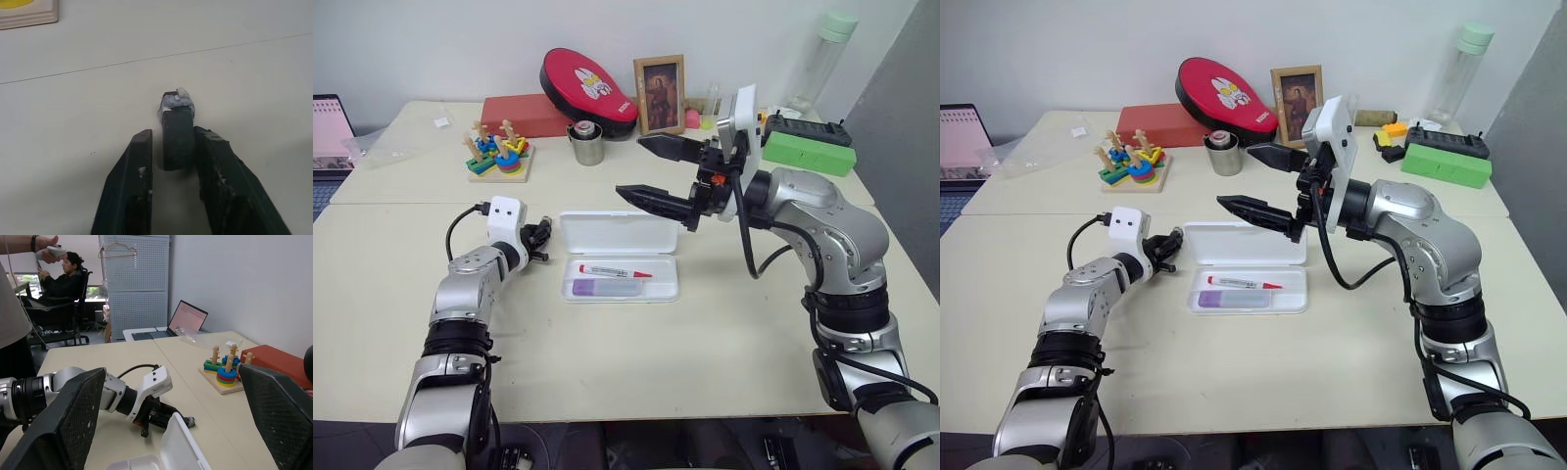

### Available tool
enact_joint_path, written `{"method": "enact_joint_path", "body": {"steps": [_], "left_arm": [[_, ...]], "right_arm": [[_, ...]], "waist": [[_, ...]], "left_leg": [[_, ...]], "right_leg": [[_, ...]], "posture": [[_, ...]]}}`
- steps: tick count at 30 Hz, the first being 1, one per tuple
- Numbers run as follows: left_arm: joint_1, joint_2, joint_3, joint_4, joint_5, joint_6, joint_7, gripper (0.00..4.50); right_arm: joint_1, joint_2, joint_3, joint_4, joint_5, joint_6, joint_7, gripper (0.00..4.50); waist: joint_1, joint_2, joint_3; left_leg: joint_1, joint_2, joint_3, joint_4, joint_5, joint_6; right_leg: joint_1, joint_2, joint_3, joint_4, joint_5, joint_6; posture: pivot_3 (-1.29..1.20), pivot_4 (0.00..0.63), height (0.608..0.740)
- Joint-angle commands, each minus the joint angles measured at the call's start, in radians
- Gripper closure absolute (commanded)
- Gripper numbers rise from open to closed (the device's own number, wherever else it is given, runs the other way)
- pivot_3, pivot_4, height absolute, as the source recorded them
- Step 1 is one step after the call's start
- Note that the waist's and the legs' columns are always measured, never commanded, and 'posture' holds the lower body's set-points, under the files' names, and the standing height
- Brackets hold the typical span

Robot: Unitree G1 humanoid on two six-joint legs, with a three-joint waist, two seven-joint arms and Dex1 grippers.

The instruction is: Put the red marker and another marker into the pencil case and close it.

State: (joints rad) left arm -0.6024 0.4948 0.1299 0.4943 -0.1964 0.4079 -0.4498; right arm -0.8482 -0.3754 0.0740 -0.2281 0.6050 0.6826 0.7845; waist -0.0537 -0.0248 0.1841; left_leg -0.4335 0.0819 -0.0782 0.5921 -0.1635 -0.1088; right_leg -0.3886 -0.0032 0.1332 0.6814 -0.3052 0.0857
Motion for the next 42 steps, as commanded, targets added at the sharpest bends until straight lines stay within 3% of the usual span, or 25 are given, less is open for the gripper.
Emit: {"method": "enact_joint_path", "body": {"steps": [1,5,10,15,18,24,32,42], "left_arm": [[-0.020,-0.003,0.008,0.008,0.013,-0.027,0.012,4.08],[-0.038,0.014,0.052,-0.023,-0.002,-0.087,0.034,4.11],[-0.117,0.018,0.172,-0.253,-0.199,-0.123,-0.059,4.11],[-0.042,0.134,-0.089,-0.654,-0.304,0.043,-0.413,4.11],[0.007,0.203,-0.250,-0.748,-0.286,0.081,-0.564,4.11],[0.015,0.236,-0.477,-0.603,-0.064,-0.057,-0.693,4.11],[-0.037,0.125,-0.500,-0.430,0.013,-0.134,-0.702,4.11],[-0.051,0.046,-0.505,-0.377,0.054,-0.151,-0.735,4.11]], "right_arm": [[-0.008,-0.005,-0.012,-0.033,0.000,-0.018,0.001,0.00],[0.000,-0.016,-0.025,-0.035,0.007,-0.018,0.008,0.00],[0.032,-0.110,-0.118,-0.073,0.102,0.026,0.078,0.00],[0.169,-0.288,-0.173,-0.121,0.142,0.051,0.194,0.00],[0.245,-0.360,-0.143,-0.126,0.077,0.018,0.210,0.00],[0.302,-0.389,-0.125,-0.165,0.016,0.009,0.154,0.00],[0.376,-0.394,-0.131,-0.258,0.016,0.044,0.086,0.00],[0.412,-0.390,-0.146,-0.317,0.040,0.079,0.030,0.00]], "waist": [[0.000,0.000,0.000],[0.000,0.000,0.000],[0.009,-0.001,0.000],[0.025,0.000,0.000],[0.020,0.005,-0.001],[-0.016,0.006,0.001],[-0.001,0.006,0.001],[0.000,0.006,0.001]], "left_leg": [[0.000,0.000,0.000,0.000,0.000,0.000],[0.000,0.000,-0.001,0.000,0.000,0.000],[-0.002,0.000,-0.003,0.000,0.000,0.000],[-0.003,-0.001,-0.004,-0.002,0.000,0.000],[0.000,-0.003,-0.002,-0.002,0.000,0.000],[0.001,-0.001,-0.003,0.000,0.001,0.001],[-0.001,-0.002,-0.003,0.000,0.001,0.001],[-0.001,-0.002,-0.004,0.000,0.001,0.001]], "right_leg": [[0.000,0.000,0.000,0.000,0.000,0.000],[0.000,0.000,-0.001,0.000,0.000,0.000],[0.000,0.000,-0.004,0.000,0.000,0.000],[0.003,-0.002,-0.006,-0.004,0.000,0.000],[0.005,-0.005,-0.005,-0.004,-0.002,0.000],[0.002,-0.001,-0.003,0.000,-0.005,0.002],[0.003,-0.002,-0.004,-0.001,-0.004,-0.001],[0.003,-0.002,-0.004,-0.001,-0.004,0.000]], "posture": [[0.00,0.150,0.740],[0.00,0.150,0.740],[0.00,0.150,0.740],[0.00,0.150,0.740],[0.00,0.150,0.740],[0.00,0.150,0.740],[0.00,0.150,0.740],[0.00,0.150,0.740]]}}
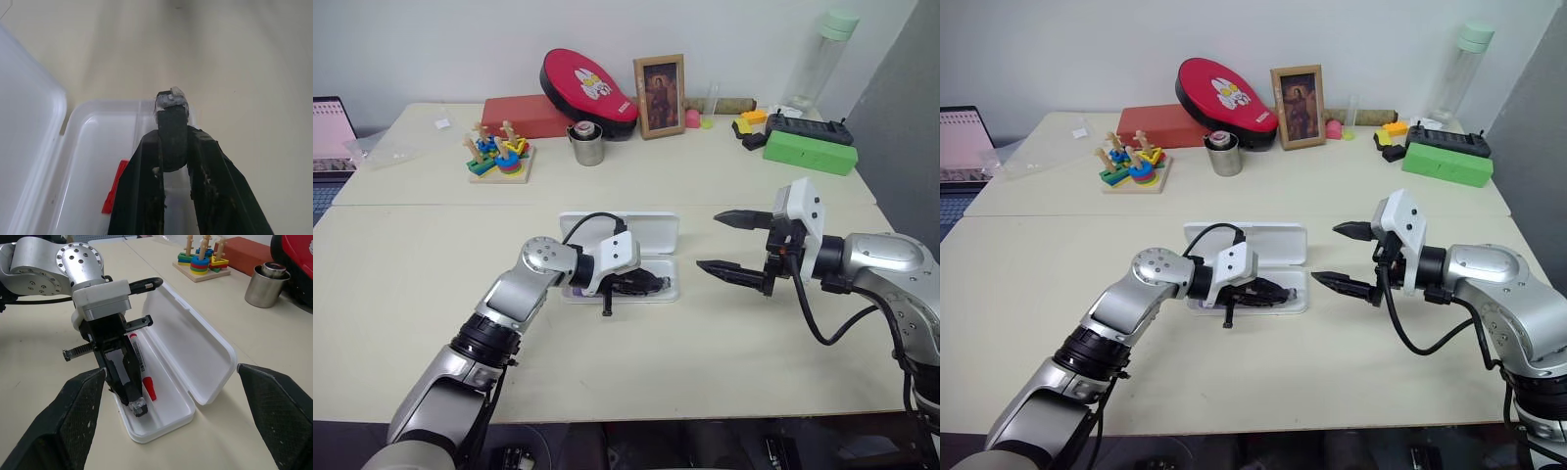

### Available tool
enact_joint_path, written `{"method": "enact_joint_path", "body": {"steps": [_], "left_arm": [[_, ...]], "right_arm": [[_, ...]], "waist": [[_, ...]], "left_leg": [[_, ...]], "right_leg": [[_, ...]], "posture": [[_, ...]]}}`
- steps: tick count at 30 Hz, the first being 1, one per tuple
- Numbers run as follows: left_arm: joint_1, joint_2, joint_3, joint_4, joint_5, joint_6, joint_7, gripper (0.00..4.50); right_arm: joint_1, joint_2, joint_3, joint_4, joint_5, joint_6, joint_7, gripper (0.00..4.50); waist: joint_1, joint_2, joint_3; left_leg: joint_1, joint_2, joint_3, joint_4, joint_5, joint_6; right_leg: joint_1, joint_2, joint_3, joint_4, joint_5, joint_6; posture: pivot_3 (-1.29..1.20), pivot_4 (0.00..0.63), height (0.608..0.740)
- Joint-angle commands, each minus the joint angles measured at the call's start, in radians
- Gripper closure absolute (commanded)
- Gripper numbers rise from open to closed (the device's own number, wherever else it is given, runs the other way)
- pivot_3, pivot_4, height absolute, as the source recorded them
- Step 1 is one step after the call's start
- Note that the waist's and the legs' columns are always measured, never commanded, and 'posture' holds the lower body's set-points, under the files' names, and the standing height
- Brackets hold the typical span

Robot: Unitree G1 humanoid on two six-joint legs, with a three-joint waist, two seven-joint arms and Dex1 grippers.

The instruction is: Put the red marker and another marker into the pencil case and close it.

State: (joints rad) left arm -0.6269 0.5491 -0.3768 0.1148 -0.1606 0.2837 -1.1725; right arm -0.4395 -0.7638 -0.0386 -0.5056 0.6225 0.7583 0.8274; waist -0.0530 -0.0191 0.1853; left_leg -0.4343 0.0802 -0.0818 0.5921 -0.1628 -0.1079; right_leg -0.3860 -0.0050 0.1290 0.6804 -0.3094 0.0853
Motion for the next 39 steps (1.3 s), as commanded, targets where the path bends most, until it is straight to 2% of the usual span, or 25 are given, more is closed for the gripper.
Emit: {"method": "enact_joint_path", "body": {"steps": [1,7,8,10,19,26,29,33,39], "left_arm": [[-0.028,-0.011,0.002,0.006,0.021,-0.027,-0.014,4.11],[-0.036,-0.023,0.004,0.028,0.044,-0.039,-0.015,4.11],[-0.035,-0.025,0.005,0.028,0.045,-0.040,-0.015,3.41],[-0.032,-0.031,0.010,0.026,0.047,-0.037,-0.014,3.26],[-0.028,-0.056,0.043,0.015,0.021,-0.011,0.001,1.37],[0.035,-0.084,0.277,-0.228,-0.180,0.209,0.159,0.13],[0.131,-0.081,0.441,-0.410,-0.306,0.337,0.274,0.02],[0.327,-0.041,0.689,-0.670,-0.462,0.500,0.419,0.00],[0.496,0.009,0.849,-0.743,-0.488,0.506,0.503,0.00]], "right_arm": [[0.004,-0.002,-0.033,-0.042,0.024,0.004,-0.016,0.00],[0.005,-0.004,-0.031,-0.046,0.036,0.005,-0.030,0.00],[0.005,-0.004,-0.031,-0.047,0.037,0.005,-0.032,0.00],[0.007,-0.003,-0.030,-0.047,0.040,0.004,-0.034,0.00],[-0.004,-0.002,-0.023,-0.029,0.035,-0.010,-0.027,0.00],[-0.156,0.075,-0.031,0.074,0.037,-0.037,-0.054,0.00],[-0.271,0.150,0.020,0.178,0.002,-0.049,-0.076,0.00],[-0.482,0.336,0.118,0.498,-0.119,-0.098,-0.155,0.72],[-0.653,0.466,0.224,0.855,-0.314,-0.189,-0.209,2.07]], "waist": [[-0.001,0.000,0.000],[0.000,0.000,0.000],[0.000,0.000,0.000],[0.000,0.000,0.000],[0.000,0.000,0.000],[-0.004,0.000,0.000],[-0.014,0.000,0.000],[-0.044,0.000,0.000],[-0.021,0.000,0.000]], "left_leg": [[0.000,0.000,0.000,0.000,0.000,0.000],[0.000,0.000,0.000,0.000,0.000,0.000],[0.000,0.000,0.000,0.000,0.000,0.000],[0.000,0.000,0.000,0.000,0.000,0.000],[0.000,0.000,0.000,0.000,0.000,0.000],[0.000,0.000,0.000,0.000,0.000,0.000],[0.001,0.001,0.000,0.000,0.000,0.000],[0.002,0.002,-0.001,0.000,0.000,0.000],[0.001,0.000,-0.003,0.000,0.000,0.000]], "right_leg": [[0.000,0.000,0.000,0.000,0.000,0.000],[0.000,0.000,0.000,0.000,0.000,0.000],[0.000,0.000,0.000,0.000,0.000,0.000],[0.000,0.000,0.000,0.000,0.000,0.000],[0.000,0.000,0.000,0.000,0.000,0.000],[0.000,0.000,0.000,0.001,0.000,0.000],[0.001,0.000,0.000,0.001,0.001,-0.002],[0.000,0.001,0.000,0.002,0.001,-0.002],[0.002,-0.001,-0.003,0.001,0.001,-0.002]], "posture": [[0.00,0.150,0.740],[0.00,0.150,0.740],[0.00,0.150,0.740],[0.00,0.150,0.740],[0.00,0.150,0.740],[0.00,0.150,0.740],[0.00,0.150,0.740],[0.00,0.150,0.740],[0.00,0.150,0.740]]}}
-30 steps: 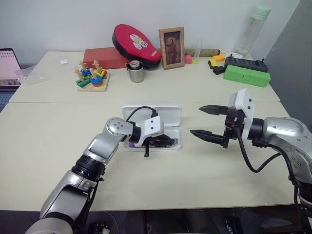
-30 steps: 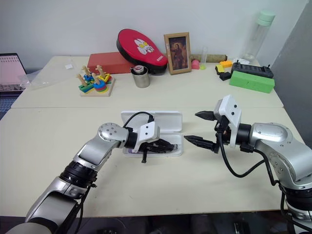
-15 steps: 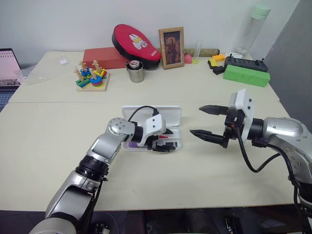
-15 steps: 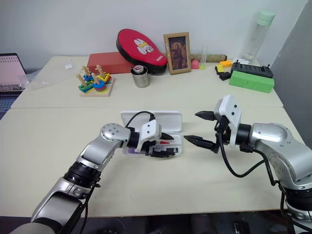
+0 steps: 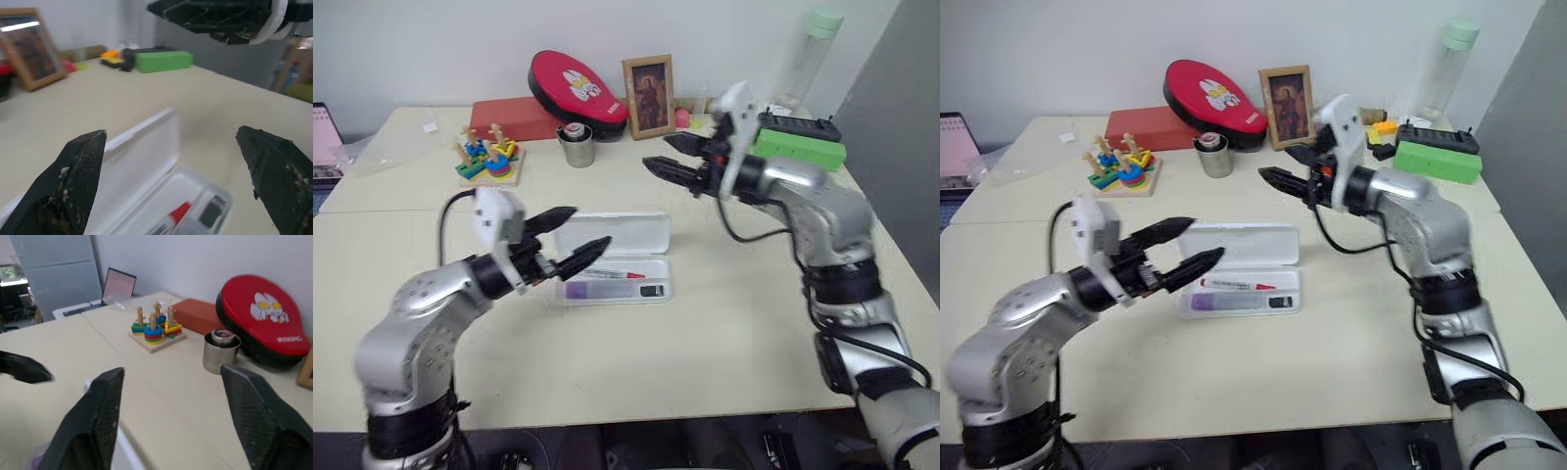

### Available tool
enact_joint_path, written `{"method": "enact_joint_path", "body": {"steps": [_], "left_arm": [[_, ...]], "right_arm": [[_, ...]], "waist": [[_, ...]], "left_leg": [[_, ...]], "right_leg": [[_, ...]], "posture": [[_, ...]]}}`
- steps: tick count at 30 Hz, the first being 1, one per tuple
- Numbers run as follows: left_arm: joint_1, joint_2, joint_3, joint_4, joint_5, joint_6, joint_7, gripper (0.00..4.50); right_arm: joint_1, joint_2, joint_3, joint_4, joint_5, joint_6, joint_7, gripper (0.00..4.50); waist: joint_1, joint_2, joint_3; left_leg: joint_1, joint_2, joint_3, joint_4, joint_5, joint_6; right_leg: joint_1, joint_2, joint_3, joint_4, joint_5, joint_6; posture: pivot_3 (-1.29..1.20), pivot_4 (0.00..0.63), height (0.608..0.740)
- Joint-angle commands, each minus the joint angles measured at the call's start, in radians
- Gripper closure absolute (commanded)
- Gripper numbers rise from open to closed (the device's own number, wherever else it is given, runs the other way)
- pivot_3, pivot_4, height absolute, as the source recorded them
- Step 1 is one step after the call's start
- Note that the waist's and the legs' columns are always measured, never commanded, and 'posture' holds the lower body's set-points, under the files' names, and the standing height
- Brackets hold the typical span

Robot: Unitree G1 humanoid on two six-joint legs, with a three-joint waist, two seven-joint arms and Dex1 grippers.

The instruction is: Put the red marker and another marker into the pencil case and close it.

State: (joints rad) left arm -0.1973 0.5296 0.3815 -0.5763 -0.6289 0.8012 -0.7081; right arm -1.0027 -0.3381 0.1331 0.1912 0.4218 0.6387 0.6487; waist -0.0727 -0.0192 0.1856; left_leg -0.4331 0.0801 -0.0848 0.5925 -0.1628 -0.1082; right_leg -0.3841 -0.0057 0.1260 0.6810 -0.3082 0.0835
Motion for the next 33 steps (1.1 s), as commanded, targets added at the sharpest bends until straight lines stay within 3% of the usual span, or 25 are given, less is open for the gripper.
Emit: {"method": "enact_joint_path", "body": {"steps": [1,6,10,16,21,26,31,33], "left_arm": [[0.080,0.033,0.110,-0.055,-0.026,-0.018,0.051,0.00],[0.116,0.048,0.164,-0.069,-0.054,-0.038,0.093,0.00],[0.133,0.072,0.177,-0.079,-0.085,-0.035,0.097,0.00],[0.195,0.163,0.185,-0.073,-0.118,-0.040,0.028,0.00],[0.196,0.207,0.145,-0.067,-0.133,-0.043,-0.001,0.00],[0.185,0.246,0.085,-0.041,-0.115,-0.051,-0.027,0.00],[0.151,0.258,0.046,-0.016,-0.125,-0.037,-0.027,0.00],[0.121,0.247,0.037,0.014,-0.104,-0.039,0.009,0.00]], "right_arm": [[-0.107,0.056,0.070,0.200,-0.138,-0.079,-0.026,2.30],[-0.133,0.090,0.167,0.318,-0.264,-0.147,0.023,3.68],[-0.078,0.057,0.247,0.215,-0.301,-0.153,0.153,4.44],[0.050,-0.029,0.332,-0.062,-0.296,-0.124,0.325,4.44],[0.131,-0.053,0.391,-0.187,-0.335,-0.091,0.348,4.44],[0.207,-0.062,0.492,-0.181,-0.427,-0.066,0.327,4.44],[0.237,-0.066,0.424,-0.193,-0.396,-0.028,0.331,4.44],[0.251,-0.045,0.288,-0.222,-0.300,-0.055,0.321,4.44]], "waist": [[0.001,0.000,0.000],[0.011,0.000,0.000],[0.013,0.000,0.000],[0.013,0.000,0.000],[0.013,0.000,0.000],[0.013,0.000,0.000],[0.014,-0.001,0.000],[0.018,-0.001,0.000]], "left_leg": [[0.000,0.000,0.001,0.000,0.000,0.000],[0.000,0.000,0.001,-0.001,0.000,0.000],[0.000,0.000,0.001,-0.001,0.000,0.000],[0.000,0.000,0.001,-0.003,0.000,0.000],[0.000,0.001,0.001,-0.002,0.000,0.000],[0.000,0.001,0.002,-0.002,0.000,0.000],[0.000,0.001,0.002,-0.002,0.000,0.000],[0.000,0.000,0.002,-0.002,0.000,0.000]], "right_leg": [[0.000,-0.001,0.001,0.000,0.000,0.000],[-0.001,-0.001,0.000,0.000,0.000,0.000],[-0.002,-0.001,0.000,0.000,0.000,0.000],[-0.002,0.000,0.000,0.000,0.000,0.000],[-0.003,0.000,0.000,0.000,-0.001,-0.001],[-0.003,0.000,0.001,0.000,-0.001,-0.001],[-0.003,0.000,0.001,0.000,-0.001,-0.001],[-0.002,0.000,0.001,0.000,-0.001,-0.001]], "posture": [[0.00,0.150,0.740],[0.00,0.150,0.740],[0.00,0.150,0.740],[0.00,0.150,0.740],[0.00,0.150,0.740],[0.00,0.150,0.740],[0.00,0.150,0.740],[0.00,0.150,0.740]]}}
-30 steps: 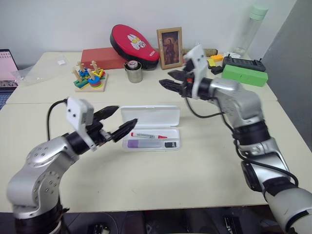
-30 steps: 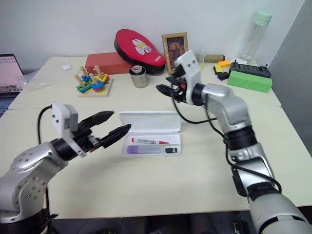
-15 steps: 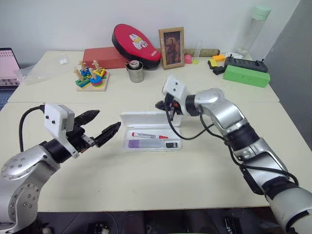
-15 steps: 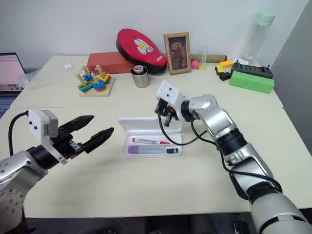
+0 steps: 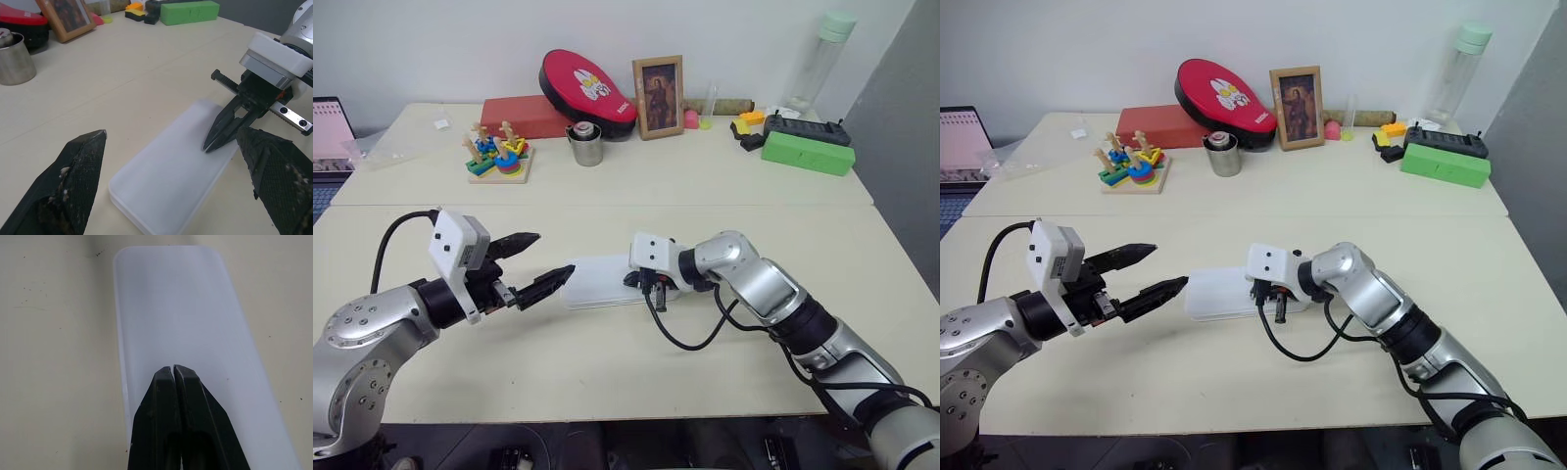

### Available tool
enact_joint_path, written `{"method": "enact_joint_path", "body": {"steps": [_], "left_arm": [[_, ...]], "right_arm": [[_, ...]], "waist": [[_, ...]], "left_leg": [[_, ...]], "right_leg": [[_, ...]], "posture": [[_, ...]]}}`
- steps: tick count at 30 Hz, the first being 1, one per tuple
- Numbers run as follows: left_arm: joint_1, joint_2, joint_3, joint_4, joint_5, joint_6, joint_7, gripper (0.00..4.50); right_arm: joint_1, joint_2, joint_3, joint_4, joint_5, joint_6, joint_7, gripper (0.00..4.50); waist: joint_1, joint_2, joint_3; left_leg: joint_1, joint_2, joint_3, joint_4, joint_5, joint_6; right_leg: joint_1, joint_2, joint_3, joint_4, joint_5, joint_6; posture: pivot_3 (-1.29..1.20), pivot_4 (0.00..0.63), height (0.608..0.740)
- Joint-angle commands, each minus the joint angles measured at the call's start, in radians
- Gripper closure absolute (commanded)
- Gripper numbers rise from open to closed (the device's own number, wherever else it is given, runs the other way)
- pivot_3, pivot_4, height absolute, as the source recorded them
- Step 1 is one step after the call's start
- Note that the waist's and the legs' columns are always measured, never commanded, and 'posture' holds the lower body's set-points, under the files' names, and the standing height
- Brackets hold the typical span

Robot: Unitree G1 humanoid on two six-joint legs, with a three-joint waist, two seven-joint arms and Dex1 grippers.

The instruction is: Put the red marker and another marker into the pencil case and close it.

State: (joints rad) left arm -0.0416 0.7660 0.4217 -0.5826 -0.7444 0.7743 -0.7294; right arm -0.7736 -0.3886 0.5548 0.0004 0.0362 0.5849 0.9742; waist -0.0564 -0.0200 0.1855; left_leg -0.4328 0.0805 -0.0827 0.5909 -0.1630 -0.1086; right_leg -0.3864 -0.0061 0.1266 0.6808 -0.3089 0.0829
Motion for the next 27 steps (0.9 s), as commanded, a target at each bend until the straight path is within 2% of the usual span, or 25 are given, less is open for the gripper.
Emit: {"method": "enact_joint_path", "body": {"steps": [1,5,8,11,18,22,24,27], "left_arm": [[-0.045,0.006,-0.005,0.032,0.019,-0.013,0.045,0.00],[-0.100,-0.015,-0.013,0.156,0.089,-0.056,0.104,0.00],[-0.126,-0.003,-0.042,0.227,0.165,-0.088,0.135,0.00],[-0.155,0.012,-0.044,0.300,0.228,-0.129,0.153,0.00],[-0.153,0.102,-0.066,0.469,0.341,-0.249,0.069,0.00],[-0.176,0.119,-0.042,0.505,0.338,-0.263,0.041,0.00],[-0.177,0.120,-0.043,0.522,0.348,-0.266,0.038,0.00],[-0.175,0.115,-0.053,0.528,0.361,-0.267,0.046,0.00]], "right_arm": [[0.026,0.014,-0.183,-0.042,0.121,-0.005,-0.007,4.44],[0.024,-0.028,-0.400,-0.038,0.230,0.037,-0.035,4.44],[0.038,-0.081,-0.469,-0.043,0.276,0.056,-0.013,3.91],[0.041,-0.137,-0.534,-0.019,0.301,0.082,-0.018,3.16],[0.087,-0.213,-0.584,0.031,0.295,0.051,-0.032,1.21],[0.107,-0.229,-0.583,0.016,0.304,0.045,-0.017,0.29],[0.110,-0.232,-0.577,0.010,0.307,0.044,-0.017,0.07],[0.108,-0.233,-0.576,0.014,0.310,0.043,-0.024,0.07]], "waist": [[0.004,-0.001,0.001],[0.002,-0.001,0.001],[0.003,-0.001,0.001],[0.000,-0.001,0.001],[-0.004,-0.001,0.001],[-0.003,0.000,0.001],[-0.003,0.000,0.001],[-0.003,0.000,0.001]], "left_leg": [[0.000,0.000,0.000,0.000,0.000,0.000],[0.000,0.000,0.000,0.000,0.000,0.000],[0.000,0.000,0.000,0.000,0.000,0.000],[0.000,0.000,0.000,-0.001,0.000,0.000],[0.000,0.000,0.001,-0.002,0.000,0.000],[-0.001,0.000,0.001,-0.002,0.000,0.000],[-0.001,0.000,0.001,-0.002,0.000,0.000],[-0.001,0.000,0.001,-0.002,0.000,0.000]], "right_leg": [[0.000,0.000,0.000,0.000,0.000,0.000],[0.000,0.000,0.000,0.000,0.000,0.000],[0.000,0.000,0.000,0.000,0.000,0.000],[0.000,0.000,0.000,0.000,0.000,0.000],[-0.001,0.000,0.001,0.000,0.000,0.000],[-0.002,0.000,0.001,0.000,0.000,0.000],[-0.001,0.000,0.001,0.000,0.000,0.000],[-0.001,0.000,0.001,0.000,0.000,0.000]], "posture": [[0.00,0.150,0.740],[0.00,0.150,0.740],[0.00,0.150,0.740],[0.00,0.150,0.740],[0.00,0.150,0.740],[0.00,0.150,0.740],[0.00,0.150,0.740],[0.00,0.150,0.740]]}}
